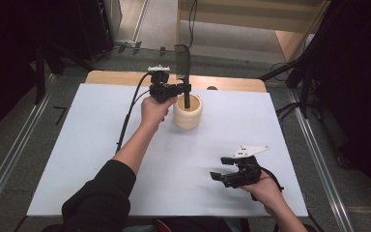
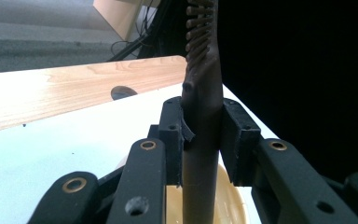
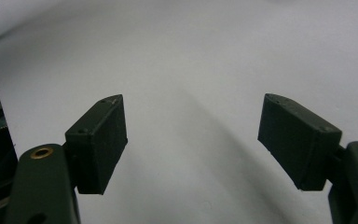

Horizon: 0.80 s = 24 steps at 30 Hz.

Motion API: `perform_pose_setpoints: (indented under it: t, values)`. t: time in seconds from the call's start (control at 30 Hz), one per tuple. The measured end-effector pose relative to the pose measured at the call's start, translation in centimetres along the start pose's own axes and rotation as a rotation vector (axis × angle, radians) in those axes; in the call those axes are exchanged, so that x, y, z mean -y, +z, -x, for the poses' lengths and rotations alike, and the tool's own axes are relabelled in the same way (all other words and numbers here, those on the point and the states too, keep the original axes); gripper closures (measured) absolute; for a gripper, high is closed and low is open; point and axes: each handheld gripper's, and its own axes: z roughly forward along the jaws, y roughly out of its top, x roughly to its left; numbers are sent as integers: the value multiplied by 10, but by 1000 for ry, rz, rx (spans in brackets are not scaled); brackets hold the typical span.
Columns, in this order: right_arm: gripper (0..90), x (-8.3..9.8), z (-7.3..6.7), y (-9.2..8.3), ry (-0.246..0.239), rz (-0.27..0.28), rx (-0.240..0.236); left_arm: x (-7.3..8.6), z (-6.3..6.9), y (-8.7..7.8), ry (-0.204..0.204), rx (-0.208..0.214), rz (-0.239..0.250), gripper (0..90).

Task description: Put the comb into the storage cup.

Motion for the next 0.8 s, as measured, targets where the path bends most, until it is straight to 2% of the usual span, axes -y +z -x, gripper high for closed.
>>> perform_pose_setpoints:
  t: [0.5,0.67,0.8]
  values:
    - [218,0,0,0,-3,-3,0,9,-2,5,6,8,-10,727]
    - [218,0,0,-1,1,7,4,12,0,8,29,0,-29,726]
    - [219,0,0,-1,0,6,5,16,-2,9,14,2,-21,727]
